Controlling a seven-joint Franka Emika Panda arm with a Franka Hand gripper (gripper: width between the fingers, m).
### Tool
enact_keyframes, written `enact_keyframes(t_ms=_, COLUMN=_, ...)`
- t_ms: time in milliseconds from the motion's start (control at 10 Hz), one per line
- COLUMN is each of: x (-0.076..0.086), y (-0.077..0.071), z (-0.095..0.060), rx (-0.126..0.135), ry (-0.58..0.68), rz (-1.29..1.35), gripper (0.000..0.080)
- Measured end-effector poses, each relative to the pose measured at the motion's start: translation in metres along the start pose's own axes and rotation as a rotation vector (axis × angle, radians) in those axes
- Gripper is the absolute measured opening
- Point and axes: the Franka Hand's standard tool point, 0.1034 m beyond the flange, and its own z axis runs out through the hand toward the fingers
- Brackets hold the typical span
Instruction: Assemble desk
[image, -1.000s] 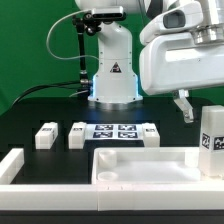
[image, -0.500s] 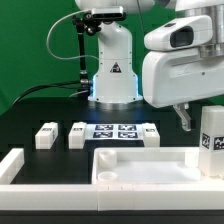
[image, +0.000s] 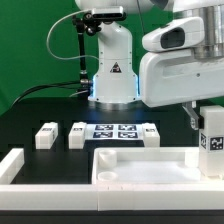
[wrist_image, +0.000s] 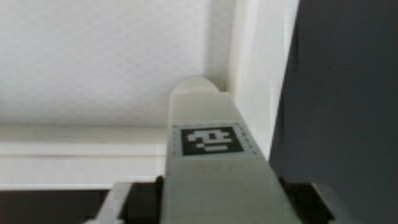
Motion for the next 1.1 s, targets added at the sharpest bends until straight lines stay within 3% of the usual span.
enact_keyframes(t_ms=300, x=0.0005, y=-0.0009, z=0.0005, rx=-0.002, ry=0.023, rz=0.282, gripper=0.0292)
enact_keyframes(t_ms=500, x=-0.0025, y=-0.0018, z=0.0014, rx=0.038, ry=0.044, rz=0.771, gripper=0.0292)
enact_keyframes(t_ms=800, x=0.0009, y=-0.0024, z=0.0025, rx=0.091, ry=0.004, rz=1.179, gripper=0.0292)
enact_keyframes(t_ms=1100, x=0.0004, y=-0.0043, z=0.003, rx=0.101, ry=-0.006, rz=1.291, gripper=0.0292)
